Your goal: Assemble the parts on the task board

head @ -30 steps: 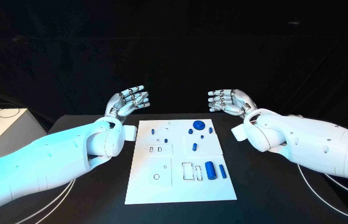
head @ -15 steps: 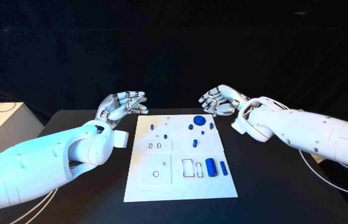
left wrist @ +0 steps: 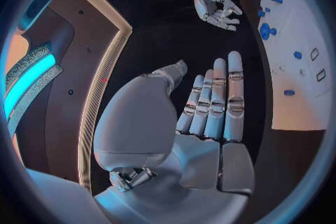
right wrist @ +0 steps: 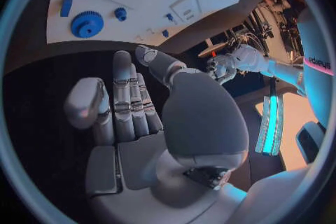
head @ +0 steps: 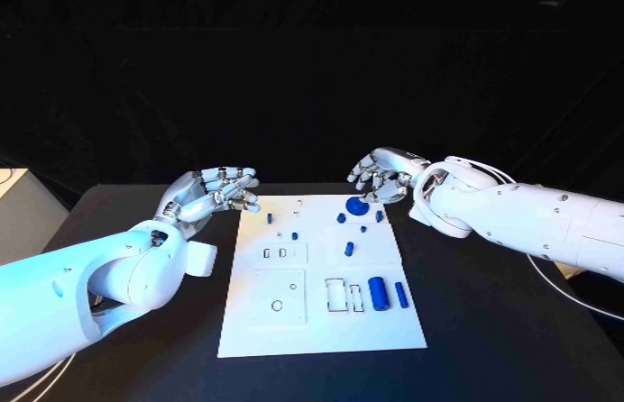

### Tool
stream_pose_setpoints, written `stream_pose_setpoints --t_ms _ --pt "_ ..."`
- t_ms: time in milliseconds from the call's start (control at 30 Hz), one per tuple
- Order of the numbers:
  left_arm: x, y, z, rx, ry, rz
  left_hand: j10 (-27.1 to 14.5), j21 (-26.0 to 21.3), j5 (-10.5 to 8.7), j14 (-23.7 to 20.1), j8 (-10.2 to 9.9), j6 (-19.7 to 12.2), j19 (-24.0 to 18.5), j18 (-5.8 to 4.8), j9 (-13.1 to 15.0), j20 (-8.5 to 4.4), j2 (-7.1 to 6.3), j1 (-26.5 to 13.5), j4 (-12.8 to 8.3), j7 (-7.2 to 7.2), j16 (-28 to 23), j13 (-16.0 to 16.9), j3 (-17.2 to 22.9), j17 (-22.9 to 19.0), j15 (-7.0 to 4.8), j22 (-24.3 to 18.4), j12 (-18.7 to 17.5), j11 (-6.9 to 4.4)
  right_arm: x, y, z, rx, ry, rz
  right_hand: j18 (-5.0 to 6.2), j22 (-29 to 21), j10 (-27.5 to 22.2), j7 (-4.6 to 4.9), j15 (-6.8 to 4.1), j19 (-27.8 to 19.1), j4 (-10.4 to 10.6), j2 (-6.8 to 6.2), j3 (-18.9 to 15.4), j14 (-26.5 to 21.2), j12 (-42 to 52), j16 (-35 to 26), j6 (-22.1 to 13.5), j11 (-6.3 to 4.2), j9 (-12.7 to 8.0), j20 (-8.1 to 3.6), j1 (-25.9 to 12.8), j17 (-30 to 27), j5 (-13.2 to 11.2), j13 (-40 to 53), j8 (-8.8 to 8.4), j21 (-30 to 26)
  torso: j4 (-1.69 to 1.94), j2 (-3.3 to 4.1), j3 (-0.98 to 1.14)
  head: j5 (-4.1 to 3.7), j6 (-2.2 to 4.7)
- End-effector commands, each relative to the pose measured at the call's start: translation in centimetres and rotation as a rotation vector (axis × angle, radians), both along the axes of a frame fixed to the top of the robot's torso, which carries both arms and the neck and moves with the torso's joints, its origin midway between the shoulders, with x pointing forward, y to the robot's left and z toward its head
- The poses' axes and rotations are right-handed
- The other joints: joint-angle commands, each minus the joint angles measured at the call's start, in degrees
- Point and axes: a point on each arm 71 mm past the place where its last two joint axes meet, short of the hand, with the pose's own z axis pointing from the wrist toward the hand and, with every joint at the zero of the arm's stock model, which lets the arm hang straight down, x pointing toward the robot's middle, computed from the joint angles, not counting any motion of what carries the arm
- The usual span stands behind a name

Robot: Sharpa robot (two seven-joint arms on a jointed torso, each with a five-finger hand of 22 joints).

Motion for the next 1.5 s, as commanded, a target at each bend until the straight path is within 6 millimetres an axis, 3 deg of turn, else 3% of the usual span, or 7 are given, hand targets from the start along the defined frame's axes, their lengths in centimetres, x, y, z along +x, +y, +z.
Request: stream_pose_setpoints --t_ms 33,100,133,267,467,767,1500 --pt "-0.3 -0.5 0.2 -0.006 0.016 -0.057 0.3 0.3 0.21 -0.3 -0.2 -0.2 0.2 0.39 0.1 0.16 0.05 -0.4 0.1 0.66 0.2 0.0 0.3 0.1 -0.08 0.0 -0.2 0.25 0.2 0.1 0.1 -0.117 -0.079 -0.021 -0.59 0.3 -0.1 0.57 0.39 -0.8 0.0 -0.36 0.9 -1.9 0.5 1.3 -0.3 0.35 0.1 0.21 0.6 1.8 -0.1 1.1 -0.02 0.4 0.75 1.07 -0.15 -0.32 -0.12" --pt "-0.4 -0.5 0.2 -0.006 0.019 -0.061 0.3 0.5 0.21 -0.8 -0.2 -0.3 0.0 0.35 0.1 0.2 0.06 -0.5 0.0 0.74 0.2 -0.1 0.4 0.3 0.02 0.2 -0.4 0.33 0.3 0.3 0.2 -0.115 -0.101 -0.021 0.16 -3.4 -1.7 1.16 1.1 -3.8 -0.7 -0.53 1.8 -5.5 1.4 2.7 -1.5 1.11 0.1 1.01 2.2 3.8 -0.9 2.4 -0.26 -2.0 1.06 1.35 -0.18 -0.62 -0.19" --pt "-0.4 -0.5 0.2 -0.006 0.021 -0.064 0.2 0.6 0.21 -1.0 -0.3 -0.3 -0.2 0.32 0.1 0.22 0.05 -0.6 -0.1 0.84 0.2 -0.1 0.4 0.4 0.07 0.3 -0.5 0.4 0.4 0.4 0.2 -0.107 -0.108 -0.022 -0.95 3.8 -1.5 0.86 0.74 -1.4 -0.5 0.49 2.9 -5.0 5.2 10.3 -1.0 0.64 0.6 1.05 2.6 9.6 -0.8 5.6 0.72 3.5 1.23 1.55 -0.19 -0.75 -0.26" --pt "-0.5 -0.4 0.3 -0.006 0.025 -0.068 0.0 0.9 0.21 -1.3 -0.4 -0.5 -0.4 0.3 0.0 0.27 0.01 -0.6 -0.2 1.02 0.2 -0.1 0.5 0.6 0.17 0.4 -0.8 0.54 0.4 0.5 -0.1 -0.096 -0.105 -0.028 -0.61 4.3 -4.4 1.13 1.14 -2.9 -1.3 -0.02 4.7 -6.5 10.3 13.8 -1.7 0.64 1.0 1.29 3.2 12.3 -1.2 10.7 1.67 4.1 1.59 1.92 -0.2 -0.92 -0.27" --pt "-0.6 -0.4 0.4 -0.006 0.03 -0.077 -0.1 1.1 0.21 -1.5 -0.5 -0.7 -0.5 0.29 0.0 0.29 0.04 -0.6 -0.4 1.1 0.3 -0.1 0.6 0.7 0.22 0.5 -0.9 0.6 0.6 0.6 -0.4 -0.129 -0.094 -0.044 -6.09 31.0 -4.1 -0.66 -0.66 8.8 1.8 -0.38 3.3 4.4 20.6 25.8 -0.7 -1.4 2.9 -0.09 -0.2 18.2 -0.7 19.8 4.42 20.0 1.75 2.41 -0.22 -1.16 -0.37" --pt "-0.8 -0.2 0.6 -0.009 0.033 -0.093 -0.6 2.6 0.2 -1.3 -0.8 -1.1 -0.3 0.35 0.0 0.28 0.16 -0.7 -0.9 1.33 1.3 0.0 0.9 1.7 0.21 1.5 -1.3 0.76 0.5 1.4 -1.7 -0.224 -0.091 -0.04 -6.09 31.0 -5.0 -1.71 -1.26 8.8 6.1 -2.93 1.7 8.3 12.6 21.3 0.8 -1.77 4.4 -0.82 -4.8 11.2 -0.3 16.7 4.48 20.0 1.85 3.05 -0.24 -1.38 -0.35" --pt "-0.8 -0.1 0.9 -0.003 0.034 -0.096 -0.8 3.1 0.2 -1.4 -0.9 -1.2 -0.4 0.34 0.0 0.29 0.2 -1.0 -1.0 1.39 1.6 -0.1 0.9 2.0 0.24 1.7 -1.4 0.82 0.2 1.8 -3.0 -0.307 -0.057 -0.029 -6.09 31.0 -8.4 -1.13 -0.28 8.8 8.8 -1.97 -2.5 9.4 1.1 16.4 3.0 -0.41 5.9 0.16 -2.5 0.1 0.0 8.7 3.11 20.0 2.45 4.48 -0.59 -1.83 -0.33"
